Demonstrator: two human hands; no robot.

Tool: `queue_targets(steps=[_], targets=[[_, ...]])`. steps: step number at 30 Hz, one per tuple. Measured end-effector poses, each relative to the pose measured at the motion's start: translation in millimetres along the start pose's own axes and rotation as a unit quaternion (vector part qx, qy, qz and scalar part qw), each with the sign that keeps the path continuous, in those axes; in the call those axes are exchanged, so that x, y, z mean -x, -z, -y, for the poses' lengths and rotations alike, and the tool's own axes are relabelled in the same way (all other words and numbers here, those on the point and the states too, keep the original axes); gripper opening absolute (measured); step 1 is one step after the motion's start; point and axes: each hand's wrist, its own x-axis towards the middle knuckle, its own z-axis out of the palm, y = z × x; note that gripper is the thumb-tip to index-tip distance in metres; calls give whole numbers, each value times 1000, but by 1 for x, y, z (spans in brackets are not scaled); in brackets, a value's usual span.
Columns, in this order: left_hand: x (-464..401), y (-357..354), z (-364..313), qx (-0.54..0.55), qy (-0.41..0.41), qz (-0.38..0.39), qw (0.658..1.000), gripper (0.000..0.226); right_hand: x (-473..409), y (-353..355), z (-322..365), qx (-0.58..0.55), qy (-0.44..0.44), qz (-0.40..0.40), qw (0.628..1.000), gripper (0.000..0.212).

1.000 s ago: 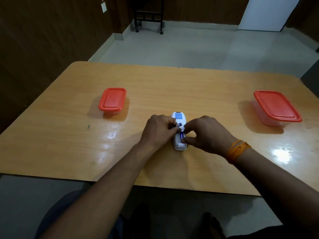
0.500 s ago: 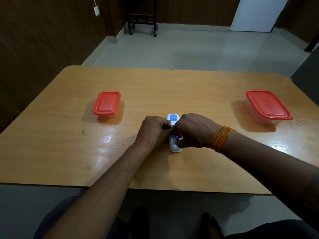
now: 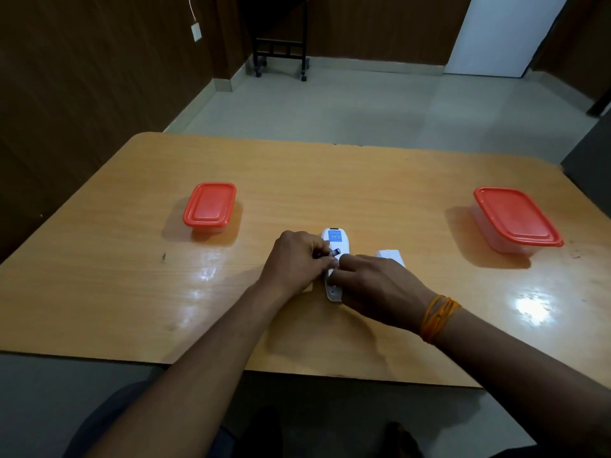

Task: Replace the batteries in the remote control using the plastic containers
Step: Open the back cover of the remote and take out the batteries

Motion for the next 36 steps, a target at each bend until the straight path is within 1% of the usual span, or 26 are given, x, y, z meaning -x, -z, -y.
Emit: queue_targets(steps=[3, 7, 13, 17, 20, 24, 26, 29, 33, 36], targets=[[1, 0, 0, 3, -2, -4, 1000, 14, -1, -1, 5, -46, -45, -15, 998, 9], [1, -3, 2, 14, 3, -16, 1000, 12, -3, -4, 14, -92, -149, -54, 983, 17], [1, -3, 1, 14, 11, -9, 1000, 15, -14, -8, 16, -104, -268, -57, 956, 12], [2, -3, 0, 33, 15, -20, 999, 15, -14, -7, 16, -101, -328, -54, 938, 21], [5, -4, -2, 45, 23, -39, 998, 15, -7, -6, 16, -111, -380, -67, 916, 25], [23, -5, -15, 0, 0, -62, 998, 13, 9, 3, 14, -151, -430, -89, 885, 15], [35, -8, -27, 18, 7, -58, 998, 14, 20, 10, 13, -160, -445, -98, 876, 12], [44, -18, -47, 45, 37, -47, 997, 20, 40, 20, 9, -171, -472, -115, 857, 9], [49, -40, -81, 41, 46, -28, 998, 15, 74, 28, -4, -181, -510, -168, 824, 7], [52, -69, -108, 19, 41, 12, 999, 15, 100, 32, -13, -177, -546, -178, 799, 7]])
